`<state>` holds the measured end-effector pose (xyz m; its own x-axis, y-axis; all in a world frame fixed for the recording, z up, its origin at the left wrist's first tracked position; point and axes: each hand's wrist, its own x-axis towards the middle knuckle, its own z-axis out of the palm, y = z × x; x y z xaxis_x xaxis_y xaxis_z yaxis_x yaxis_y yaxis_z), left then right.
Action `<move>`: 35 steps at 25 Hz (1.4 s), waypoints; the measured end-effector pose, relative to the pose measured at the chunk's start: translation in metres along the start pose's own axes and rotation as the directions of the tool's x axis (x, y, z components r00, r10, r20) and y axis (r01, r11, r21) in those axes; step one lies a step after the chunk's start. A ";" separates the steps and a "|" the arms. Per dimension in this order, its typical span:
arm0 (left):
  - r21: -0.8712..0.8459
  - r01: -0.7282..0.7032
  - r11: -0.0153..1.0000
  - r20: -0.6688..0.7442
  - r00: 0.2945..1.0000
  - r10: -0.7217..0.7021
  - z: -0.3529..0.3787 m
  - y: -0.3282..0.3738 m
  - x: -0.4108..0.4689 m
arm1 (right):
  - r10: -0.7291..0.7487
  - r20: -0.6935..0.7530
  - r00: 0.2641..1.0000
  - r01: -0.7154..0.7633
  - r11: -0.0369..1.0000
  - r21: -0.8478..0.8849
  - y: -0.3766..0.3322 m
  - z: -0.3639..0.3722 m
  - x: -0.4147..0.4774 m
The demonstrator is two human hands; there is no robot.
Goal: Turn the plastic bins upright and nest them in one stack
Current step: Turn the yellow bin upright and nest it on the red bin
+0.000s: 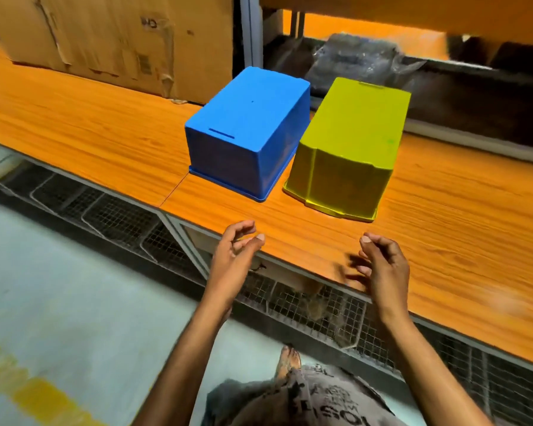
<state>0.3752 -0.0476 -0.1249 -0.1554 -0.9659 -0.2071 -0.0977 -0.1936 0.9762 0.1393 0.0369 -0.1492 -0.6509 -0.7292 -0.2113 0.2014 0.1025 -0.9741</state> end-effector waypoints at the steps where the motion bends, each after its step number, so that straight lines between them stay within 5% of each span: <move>1: -0.002 -0.016 1.000 0.024 1.000 0.016 0.005 0.005 0.018 | -0.009 -0.026 1.000 0.009 1.000 0.008 -0.003 0.003 0.012; 9: 0.127 -0.039 0.991 0.341 0.940 -0.006 0.036 0.015 0.118 | -0.099 -0.247 0.964 0.058 0.984 -0.166 -0.005 0.023 0.059; 15: 0.183 -0.061 0.981 0.503 0.863 -0.040 0.046 0.012 0.158 | -0.082 -0.244 0.966 0.024 0.972 -0.233 -0.013 0.035 0.071; 25: 0.377 -0.147 0.914 0.485 0.872 -0.060 0.065 0.020 0.172 | -0.027 -0.125 0.992 -0.016 0.944 -0.330 -0.013 0.030 0.093; 35: 0.131 -0.472 0.872 0.416 0.824 0.384 0.072 0.086 0.150 | -0.410 -0.114 0.905 0.348 0.868 -0.354 -0.086 0.000 0.072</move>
<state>0.2727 -0.1967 -0.0765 -0.5742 -0.7992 0.1779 -0.1402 0.3100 0.9403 0.0753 -0.0245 -0.0806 -0.7552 -0.6247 0.1985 -0.3106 0.0743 -0.9476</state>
